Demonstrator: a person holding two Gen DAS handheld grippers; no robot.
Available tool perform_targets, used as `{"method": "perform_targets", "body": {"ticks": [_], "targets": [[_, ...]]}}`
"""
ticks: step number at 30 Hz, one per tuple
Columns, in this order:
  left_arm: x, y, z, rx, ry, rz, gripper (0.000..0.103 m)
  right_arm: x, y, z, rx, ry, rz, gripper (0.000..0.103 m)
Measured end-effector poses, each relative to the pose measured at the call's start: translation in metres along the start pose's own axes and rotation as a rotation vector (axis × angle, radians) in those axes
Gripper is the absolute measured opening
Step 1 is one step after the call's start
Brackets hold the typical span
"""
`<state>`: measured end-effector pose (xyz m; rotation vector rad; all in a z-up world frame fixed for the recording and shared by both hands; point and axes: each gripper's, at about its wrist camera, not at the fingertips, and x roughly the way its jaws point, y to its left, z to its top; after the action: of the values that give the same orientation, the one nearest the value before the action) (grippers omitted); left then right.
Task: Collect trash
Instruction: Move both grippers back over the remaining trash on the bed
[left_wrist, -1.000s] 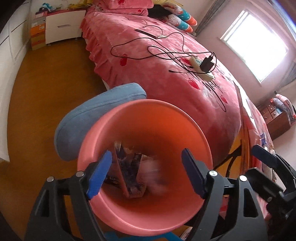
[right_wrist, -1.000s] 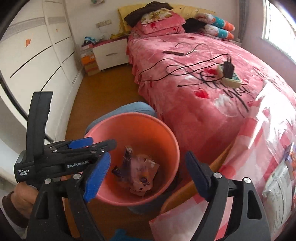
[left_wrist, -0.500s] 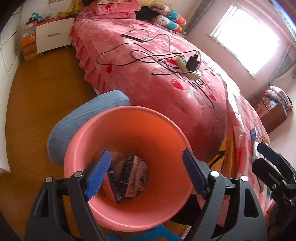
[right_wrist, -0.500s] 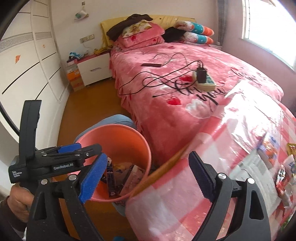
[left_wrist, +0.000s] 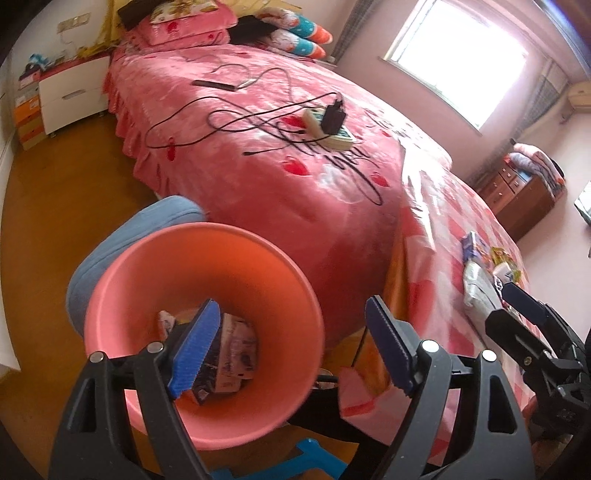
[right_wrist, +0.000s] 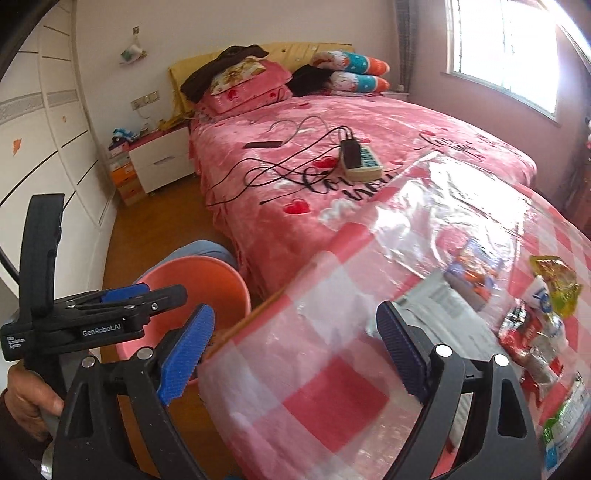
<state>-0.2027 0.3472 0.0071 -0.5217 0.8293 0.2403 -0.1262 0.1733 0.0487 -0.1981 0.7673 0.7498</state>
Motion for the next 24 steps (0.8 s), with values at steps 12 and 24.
{"method": "perform_targets", "body": {"ticks": [12, 24], "targets": [[-0.001, -0.047, -0.004, 0.081, 0.016, -0.032, 0.082, -0.027, -0.036, -0.015, 0.072, -0.025, -0.033, 0.089], [-0.004, -0.092, -0.012, 0.162, 0.025, -0.052, 0.083, -0.045, -0.068, -0.025, 0.131, -0.057, -0.06, 0.089]]}}
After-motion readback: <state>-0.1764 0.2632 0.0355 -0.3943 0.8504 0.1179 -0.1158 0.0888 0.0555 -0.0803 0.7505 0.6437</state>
